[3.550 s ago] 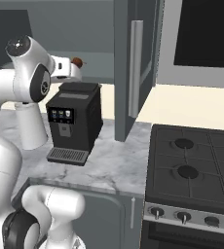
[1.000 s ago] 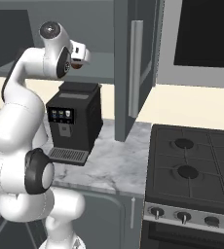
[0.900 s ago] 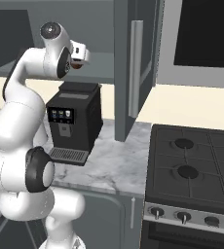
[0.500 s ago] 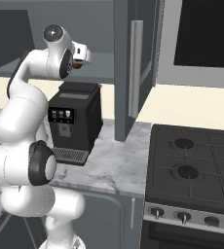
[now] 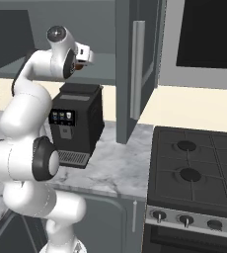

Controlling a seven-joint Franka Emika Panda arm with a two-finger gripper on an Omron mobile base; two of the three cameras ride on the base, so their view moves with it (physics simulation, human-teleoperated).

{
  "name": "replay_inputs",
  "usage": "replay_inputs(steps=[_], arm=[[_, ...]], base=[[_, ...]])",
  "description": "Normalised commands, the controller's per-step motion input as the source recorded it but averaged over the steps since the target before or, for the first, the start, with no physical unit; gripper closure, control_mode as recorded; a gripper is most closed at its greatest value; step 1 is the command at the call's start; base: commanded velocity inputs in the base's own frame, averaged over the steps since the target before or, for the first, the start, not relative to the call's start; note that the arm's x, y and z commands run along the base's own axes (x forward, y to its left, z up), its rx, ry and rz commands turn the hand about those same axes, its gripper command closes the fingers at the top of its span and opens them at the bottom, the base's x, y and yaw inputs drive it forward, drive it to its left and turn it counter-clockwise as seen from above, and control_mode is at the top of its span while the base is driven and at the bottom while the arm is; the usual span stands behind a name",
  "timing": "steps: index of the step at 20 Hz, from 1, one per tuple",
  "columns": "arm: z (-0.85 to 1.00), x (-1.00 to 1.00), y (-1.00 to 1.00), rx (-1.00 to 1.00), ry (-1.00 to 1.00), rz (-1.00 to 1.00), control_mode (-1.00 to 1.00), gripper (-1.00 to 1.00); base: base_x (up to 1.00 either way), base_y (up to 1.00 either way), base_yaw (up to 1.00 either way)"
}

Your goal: Pick the pears from the cabinet and place them in one bowl. Pick the apple from the sink and place it in the other bowl.

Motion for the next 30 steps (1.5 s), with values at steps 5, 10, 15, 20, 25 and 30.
replay_inputs(steps=[5,10,15,20,25,30], arm=[[-0.05,0.17,0.0,0.0,0.0,-0.01,-1.0,-1.0],[-0.06,0.04,0.0,0.0,0.02,-0.01,-1.0,-1.0],[-0.07,0.01,0.0,0.0,0.0,-0.01,-1.0,-1.0],[-0.1,0.0,0.0,0.0,0.0,-0.02,-1.0,-1.0],[-0.08,0.1,0.0,0.0,0.0,-0.01,-1.0,-1.0],[-0.04,0.17,0.0,0.0,0.0,0.0,-1.0,-1.0]], base=[[0.0,0.0,0.0],[0.0,0.0,0.0],[0.0,0.0,0.0],[0.0,0.0,0.0],[0.0,0.0,0.0],[0.0,0.0,0.0]])
